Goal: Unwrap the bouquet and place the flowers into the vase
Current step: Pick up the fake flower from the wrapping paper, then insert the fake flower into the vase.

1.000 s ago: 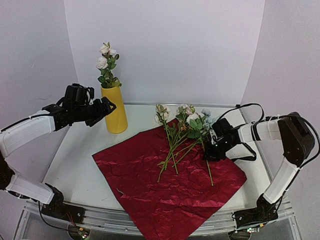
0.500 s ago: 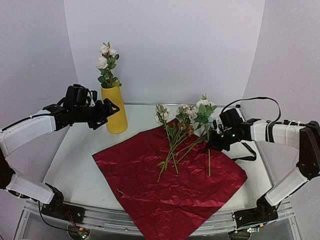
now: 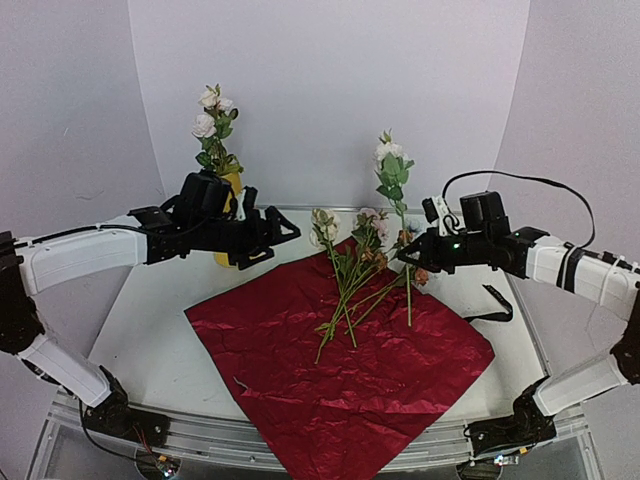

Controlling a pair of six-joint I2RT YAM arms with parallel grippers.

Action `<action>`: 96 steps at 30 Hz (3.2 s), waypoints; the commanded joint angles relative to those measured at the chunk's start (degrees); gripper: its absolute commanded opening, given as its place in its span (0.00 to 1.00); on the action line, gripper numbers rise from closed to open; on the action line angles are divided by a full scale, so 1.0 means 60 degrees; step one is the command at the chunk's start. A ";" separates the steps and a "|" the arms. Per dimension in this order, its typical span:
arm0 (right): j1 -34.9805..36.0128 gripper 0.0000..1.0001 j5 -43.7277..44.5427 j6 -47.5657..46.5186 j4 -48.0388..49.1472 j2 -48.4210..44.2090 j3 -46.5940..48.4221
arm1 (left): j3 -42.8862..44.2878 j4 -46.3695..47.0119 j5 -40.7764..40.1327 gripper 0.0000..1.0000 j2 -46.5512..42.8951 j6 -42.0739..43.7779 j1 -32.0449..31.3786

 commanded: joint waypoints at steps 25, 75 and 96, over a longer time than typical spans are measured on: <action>0.2154 0.01 -0.1853 0.1031 0.1934 -0.0157 0.0526 | 0.2877 0.3613 -0.0854 0.63 0.2830 -0.0271 -0.1923; 0.2170 0.84 0.0406 0.0623 0.2123 -0.0696 0.0130 | 0.2601 0.1877 -0.6453 0.00 -0.1246 0.6255 -0.0636; 0.2172 0.83 -0.0205 0.0051 0.2405 0.1213 0.1939 | 0.5520 0.2362 -0.5934 0.00 0.0112 0.8413 0.2306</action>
